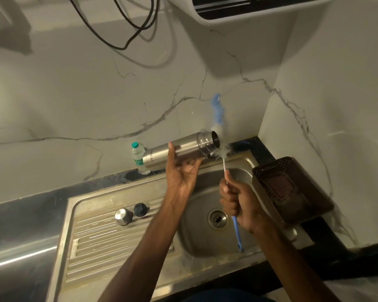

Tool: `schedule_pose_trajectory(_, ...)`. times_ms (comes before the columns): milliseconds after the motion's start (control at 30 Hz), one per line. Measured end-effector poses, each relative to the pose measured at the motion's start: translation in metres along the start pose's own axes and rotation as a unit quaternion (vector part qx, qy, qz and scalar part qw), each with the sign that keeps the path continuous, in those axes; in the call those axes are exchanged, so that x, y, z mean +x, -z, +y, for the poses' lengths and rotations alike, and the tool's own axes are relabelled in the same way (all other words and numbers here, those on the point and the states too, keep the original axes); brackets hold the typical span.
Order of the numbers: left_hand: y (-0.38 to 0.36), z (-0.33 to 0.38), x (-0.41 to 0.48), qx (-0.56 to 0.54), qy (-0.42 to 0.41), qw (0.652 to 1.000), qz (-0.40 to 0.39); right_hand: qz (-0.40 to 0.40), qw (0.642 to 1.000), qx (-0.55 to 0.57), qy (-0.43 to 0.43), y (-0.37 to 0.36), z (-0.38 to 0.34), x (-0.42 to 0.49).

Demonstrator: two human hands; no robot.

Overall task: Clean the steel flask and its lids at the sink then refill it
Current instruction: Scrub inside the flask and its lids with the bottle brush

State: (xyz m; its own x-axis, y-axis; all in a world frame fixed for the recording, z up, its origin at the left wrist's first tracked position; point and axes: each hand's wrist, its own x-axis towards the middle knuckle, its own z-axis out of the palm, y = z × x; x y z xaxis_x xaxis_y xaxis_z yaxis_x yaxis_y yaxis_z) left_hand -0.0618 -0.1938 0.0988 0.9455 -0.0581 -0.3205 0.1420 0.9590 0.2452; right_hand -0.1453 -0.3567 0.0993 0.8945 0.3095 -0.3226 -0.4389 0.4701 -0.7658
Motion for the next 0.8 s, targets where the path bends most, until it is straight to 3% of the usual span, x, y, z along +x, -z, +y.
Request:
schedule_pose_trajectory(267, -0.011, -0.002, -0.002, 0.005, -0.018, 1.0, 0.012, -0.038, 0.991, 0.114, -0.056, 0.0, 0.014, -0.002)
schedule_pose_trajectory(467, -0.021, -0.008, -0.009, 0.008, -0.03, 0.999, 0.044, -0.014, 0.989, 0.143, -0.018, -0.007, 0.007, 0.004)
schedule_pose_trajectory(533, -0.025, -0.005, -0.007, -0.011, -0.029, 0.998, 0.059, 0.001, 0.996, 0.085, -0.006, -0.008, 0.01, 0.001)
schedule_pose_trajectory(633, -0.029, -0.003, -0.007, -0.032, -0.019, 0.996, 0.078, 0.088, 0.993, -0.062, 0.042, -0.009, 0.011, 0.002)
schedule_pose_trajectory(800, -0.035, -0.012, -0.018, -0.05, 0.023, 0.991, 0.122, 0.203, 0.915, -0.256, 0.238, -0.001, 0.003, 0.034)
